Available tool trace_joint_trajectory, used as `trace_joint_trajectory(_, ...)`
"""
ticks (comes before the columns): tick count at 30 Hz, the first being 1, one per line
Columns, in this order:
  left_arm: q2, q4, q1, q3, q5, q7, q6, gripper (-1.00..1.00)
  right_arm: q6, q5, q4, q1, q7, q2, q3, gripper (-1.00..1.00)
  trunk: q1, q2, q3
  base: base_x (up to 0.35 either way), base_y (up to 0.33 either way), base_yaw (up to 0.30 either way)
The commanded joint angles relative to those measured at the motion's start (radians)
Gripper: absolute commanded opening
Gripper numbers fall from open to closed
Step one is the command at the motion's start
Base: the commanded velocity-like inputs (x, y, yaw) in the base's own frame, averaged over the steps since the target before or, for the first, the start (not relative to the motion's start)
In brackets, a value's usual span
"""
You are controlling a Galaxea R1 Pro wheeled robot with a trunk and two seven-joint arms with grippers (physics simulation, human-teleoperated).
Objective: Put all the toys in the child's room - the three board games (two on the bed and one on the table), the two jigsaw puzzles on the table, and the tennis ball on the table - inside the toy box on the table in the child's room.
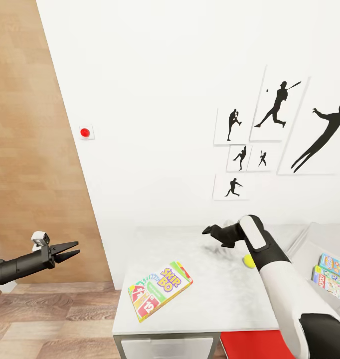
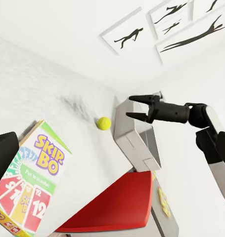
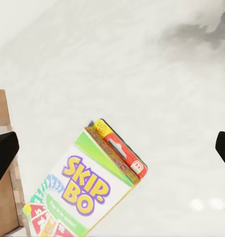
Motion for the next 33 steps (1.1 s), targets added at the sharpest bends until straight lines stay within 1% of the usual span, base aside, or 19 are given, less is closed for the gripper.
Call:
trace_joint_trajectory(1,0.0,0.0,-0.001,0.0,-0.001,-0.004,0.011,1.0,-0.002,-0.01,-0.001,-0.001,-0.01,0.003,0.009,1.0,0.001,-0.002,-0.002,0.0,0.0,0.0)
trace_joint_trajectory(3,0.0,0.0,-0.001,0.0,-0.001,-0.004,0.011,1.0,-0.029,-0.009,0.0,-0.001,-0.01,0.023,0.048,1.0,0.001,-0.002,-0.002,0.0,0.0,0.0)
trace_joint_trajectory(4,0.0,0.0,-0.001,0.0,-0.001,-0.004,0.011,1.0,-0.044,-0.008,-0.001,-0.001,-0.011,0.038,0.081,1.0,0.001,-0.002,-0.002,0.0,0.0,0.0)
trace_joint_trajectory(5,0.0,0.0,-0.001,0.0,-0.001,-0.004,0.011,1.0,-0.048,-0.008,0.0,-0.001,-0.013,0.042,0.092,1.0,0.001,-0.002,-0.002,0.0,0.0,0.0)
trace_joint_trajectory(7,0.0,0.0,-0.001,0.0,-0.001,-0.004,0.011,1.0,-0.066,-0.009,0.007,-0.002,-0.026,0.052,0.13,1.0,0.001,-0.002,-0.002,0.0,0.0,0.0)
trace_joint_trajectory(9,0.0,0.0,-0.001,0.001,-0.001,-0.004,0.011,1.0,-0.089,-0.009,0.027,-0.006,-0.05,0.057,0.145,1.0,0.001,-0.002,-0.002,0.0,0.0,0.0)
trace_joint_trajectory(10,0.0,0.0,-0.001,0.001,-0.001,-0.004,0.011,1.0,-0.102,-0.01,0.056,-0.017,-0.073,0.063,0.151,1.0,0.001,-0.002,-0.002,0.0,0.0,0.0)
trace_joint_trajectory(11,0.0,0.0,-0.001,0.001,-0.001,-0.004,0.011,1.0,-0.106,-0.01,0.071,-0.023,-0.084,0.067,0.154,1.0,0.001,-0.002,-0.002,0.0,0.0,0.0)
trace_joint_trajectory(13,0.0,0.0,-0.001,0.0,-0.001,-0.004,0.011,1.0,-0.118,-0.009,0.153,-0.057,-0.121,0.09,0.159,1.0,0.001,-0.002,-0.002,0.0,0.0,0.0)
trace_joint_trajectory(14,0.0,0.0,-0.001,0.0,-0.001,-0.004,0.011,1.0,-0.121,-0.009,0.176,-0.066,-0.128,0.097,0.16,1.0,0.001,-0.002,-0.002,0.0,0.0,0.0)
trace_joint_trajectory(16,0.0,0.0,-0.001,-0.002,-0.002,-0.004,0.011,1.0,-0.128,-0.008,0.253,-0.099,-0.143,0.117,0.162,1.0,0.001,-0.002,-0.002,0.0,0.0,0.0)
trace_joint_trajectory(18,0.0,0.0,-0.001,-0.002,-0.003,-0.004,0.011,1.0,-0.136,-0.007,0.289,-0.118,-0.148,0.125,0.164,1.0,0.001,-0.002,-0.002,0.0,0.0,0.0)
trace_joint_trajectory(20,0.0,0.0,-0.001,-0.003,-0.003,-0.004,0.011,1.0,-0.149,-0.003,0.308,-0.129,-0.151,0.129,0.166,1.0,0.001,-0.002,-0.002,0.0,0.0,0.0)
trace_joint_trajectory(23,-0.002,0.001,-0.002,-0.004,-0.005,0.002,0.013,1.0,-0.178,0.037,0.324,-0.137,-0.153,0.133,0.182,1.0,0.001,-0.002,-0.002,0.0,0.0,0.0)
trace_joint_trajectory(24,-0.002,0.001,-0.002,-0.004,-0.005,0.021,0.013,1.0,-0.187,0.055,0.326,-0.138,-0.153,0.133,0.186,1.0,0.001,-0.002,-0.002,0.0,0.0,0.0)
trace_joint_trajectory(27,0.0,0.001,-0.002,0.0,-0.005,0.055,0.012,1.0,-0.206,0.084,0.329,-0.138,-0.147,0.133,0.193,1.0,0.001,-0.002,-0.002,0.0,0.0,0.0)
trace_joint_trajectory(33,0.0,0.001,-0.002,0.002,-0.006,0.075,0.012,1.0,-0.216,0.096,0.33,-0.138,-0.141,0.131,0.197,1.0,0.001,-0.002,-0.002,0.0,0.0,0.0)
